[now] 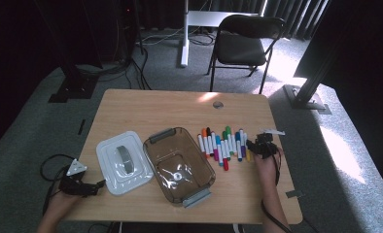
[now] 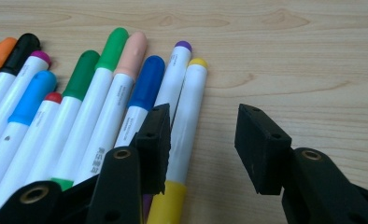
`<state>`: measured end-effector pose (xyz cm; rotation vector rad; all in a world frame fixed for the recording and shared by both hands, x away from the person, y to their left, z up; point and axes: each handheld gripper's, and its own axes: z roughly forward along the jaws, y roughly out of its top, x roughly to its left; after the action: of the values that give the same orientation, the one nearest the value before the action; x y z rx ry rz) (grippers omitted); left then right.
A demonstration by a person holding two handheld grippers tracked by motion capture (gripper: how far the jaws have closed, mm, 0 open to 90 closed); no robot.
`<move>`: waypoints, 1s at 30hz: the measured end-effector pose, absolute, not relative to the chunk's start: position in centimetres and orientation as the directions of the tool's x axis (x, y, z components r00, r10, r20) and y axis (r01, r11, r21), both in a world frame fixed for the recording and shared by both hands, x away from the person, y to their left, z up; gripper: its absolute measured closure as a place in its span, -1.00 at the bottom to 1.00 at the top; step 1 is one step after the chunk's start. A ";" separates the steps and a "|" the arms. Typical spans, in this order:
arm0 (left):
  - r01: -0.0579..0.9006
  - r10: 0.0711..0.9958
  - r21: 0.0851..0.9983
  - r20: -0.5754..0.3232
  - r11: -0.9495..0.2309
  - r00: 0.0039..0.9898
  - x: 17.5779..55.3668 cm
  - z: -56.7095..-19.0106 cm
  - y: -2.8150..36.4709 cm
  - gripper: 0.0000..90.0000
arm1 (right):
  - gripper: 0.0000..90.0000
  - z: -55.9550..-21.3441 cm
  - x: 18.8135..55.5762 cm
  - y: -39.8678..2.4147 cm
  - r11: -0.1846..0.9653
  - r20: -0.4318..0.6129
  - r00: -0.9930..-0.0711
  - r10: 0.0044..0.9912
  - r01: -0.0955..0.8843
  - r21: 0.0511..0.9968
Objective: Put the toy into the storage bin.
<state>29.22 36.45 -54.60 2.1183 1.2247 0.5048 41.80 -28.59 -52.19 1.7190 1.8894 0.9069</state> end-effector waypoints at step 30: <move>0.627 0.870 0.687 0.014 -0.367 0.493 29.2 -54.6 36.4 -0.96 | 0.70 -53.0 41.9 -29.2 0.035 0.059 -0.098 0.993 0.749 0.662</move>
<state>29.21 36.44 -54.59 2.1177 1.2257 0.5046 41.85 -29.15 -53.04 1.7588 1.8987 0.7788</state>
